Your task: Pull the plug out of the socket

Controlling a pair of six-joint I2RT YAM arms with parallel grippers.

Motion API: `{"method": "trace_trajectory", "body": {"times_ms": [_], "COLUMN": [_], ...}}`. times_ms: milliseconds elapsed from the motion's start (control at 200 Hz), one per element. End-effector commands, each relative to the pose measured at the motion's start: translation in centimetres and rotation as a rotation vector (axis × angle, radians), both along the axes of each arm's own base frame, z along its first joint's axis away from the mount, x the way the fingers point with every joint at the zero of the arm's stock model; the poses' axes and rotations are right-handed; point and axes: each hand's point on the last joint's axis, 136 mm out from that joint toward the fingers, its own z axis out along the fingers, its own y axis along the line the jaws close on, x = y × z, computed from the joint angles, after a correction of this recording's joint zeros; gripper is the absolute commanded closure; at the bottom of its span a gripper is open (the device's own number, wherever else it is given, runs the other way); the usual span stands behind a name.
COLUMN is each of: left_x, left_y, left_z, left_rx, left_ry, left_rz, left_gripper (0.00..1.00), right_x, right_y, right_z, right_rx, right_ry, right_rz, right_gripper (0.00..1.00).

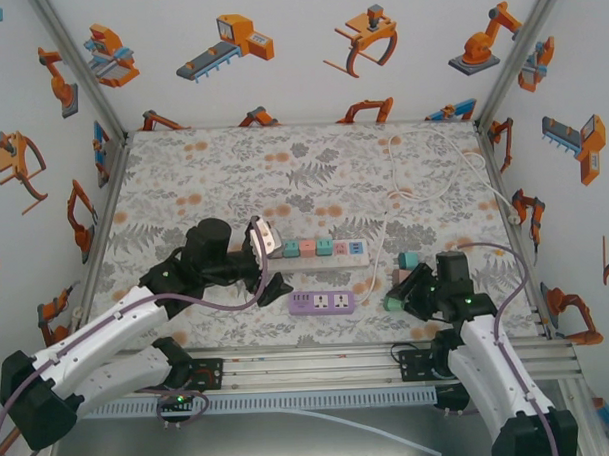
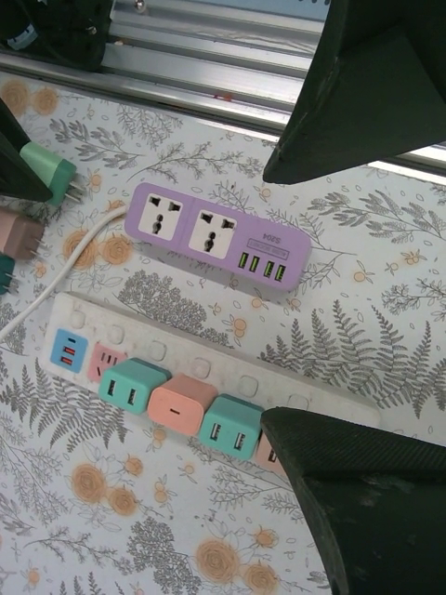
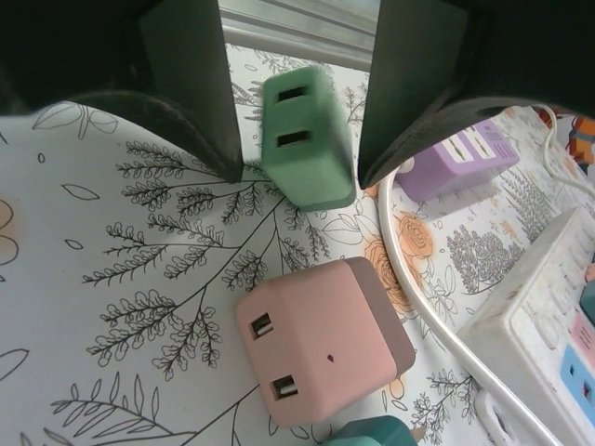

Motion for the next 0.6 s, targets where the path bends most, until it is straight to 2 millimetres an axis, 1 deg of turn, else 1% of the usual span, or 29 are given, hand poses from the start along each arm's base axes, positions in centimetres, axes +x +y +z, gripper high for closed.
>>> {"method": "trace_trajectory", "body": {"times_ms": [0,95,165,200,290,416,426,506,596], "left_x": [0.4,0.8,1.1,1.3,2.2,3.8,3.9,4.9,6.1], "left_y": [0.0,0.3,0.6,0.7,1.3,2.5,2.6,3.6,4.8], "left_z": [0.3,0.4,0.4,0.4,0.6,1.1,1.1,1.5,1.7], "left_rx": [-0.004,-0.001,0.000,-0.001,-0.006,-0.026,-0.027,-0.048,-0.074], "left_ry": [-0.037,-0.047,-0.053,-0.056,-0.061,-0.084,-0.085,-0.092,-0.058], "left_rz": [0.018,0.044,0.071,0.086,0.159,0.279,0.290,0.371,0.466], "left_gripper": [0.03,0.03,0.03,0.03,0.03,0.03,0.03,0.03,0.03], "right_x": [-1.2,-0.9,-0.3,0.3,2.0,4.9,4.9,6.3,7.3], "right_y": [-1.6,-1.9,-2.1,-2.1,-1.8,-0.2,-0.1,1.5,4.4], "right_z": [-0.7,0.2,1.7,2.7,6.1,12.2,12.4,15.5,18.6], "right_rx": [-0.090,-0.107,-0.119,-0.127,-0.151,-0.219,-0.223,-0.295,-0.382], "right_ry": [0.058,0.036,-0.012,-0.052,-0.188,-0.445,-0.455,-0.602,-0.778], "right_rz": [-0.025,-0.036,-0.038,-0.030,0.031,0.193,0.200,0.348,0.551], "right_gripper": [0.45,0.41,0.40,0.40,0.40,0.41,0.41,0.42,0.43]}}
